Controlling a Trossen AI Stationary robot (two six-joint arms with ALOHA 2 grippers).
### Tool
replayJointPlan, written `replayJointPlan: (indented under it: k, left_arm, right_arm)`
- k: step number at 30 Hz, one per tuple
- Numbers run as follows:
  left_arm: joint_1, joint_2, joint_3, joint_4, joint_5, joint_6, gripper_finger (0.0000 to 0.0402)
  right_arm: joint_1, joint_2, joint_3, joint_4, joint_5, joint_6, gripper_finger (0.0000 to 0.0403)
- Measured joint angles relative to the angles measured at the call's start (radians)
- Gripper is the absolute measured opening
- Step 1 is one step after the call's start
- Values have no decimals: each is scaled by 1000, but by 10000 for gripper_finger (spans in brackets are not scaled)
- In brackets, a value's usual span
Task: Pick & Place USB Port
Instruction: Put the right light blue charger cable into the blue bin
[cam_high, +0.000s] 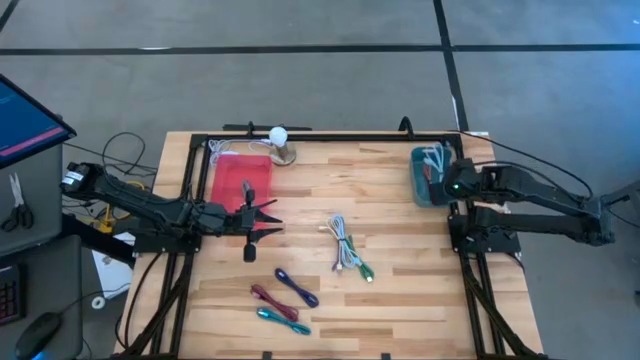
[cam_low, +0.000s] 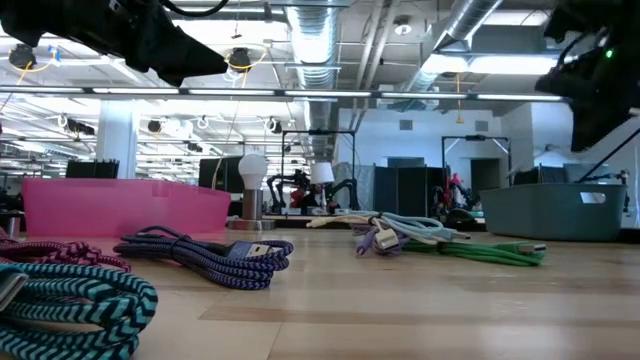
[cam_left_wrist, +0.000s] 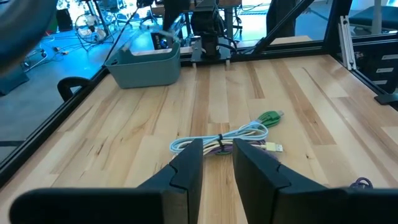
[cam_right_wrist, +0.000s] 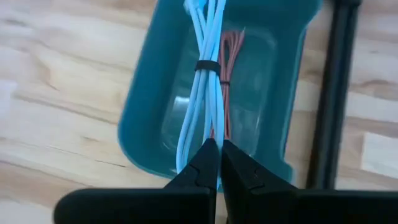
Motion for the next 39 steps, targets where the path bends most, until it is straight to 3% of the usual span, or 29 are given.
replayJointPlan:
  k: [4,13,24,39]
  left_arm:
    - [0,0,0,0,0,-2,87]
    - [0,0,0,0,0,-2,87]
    - [0,0,0,0,0,-2,87]
    - [0,0,0,0,0,-2,87]
  right_arm:
    - [-22,0,-72,88,-6,-34,0]
    - [-82,0,-77,121,-18,-29,0]
    - [-176,48,-146,253,37,-52,0]
    - [-190,125,-162,337,37,-89,0]
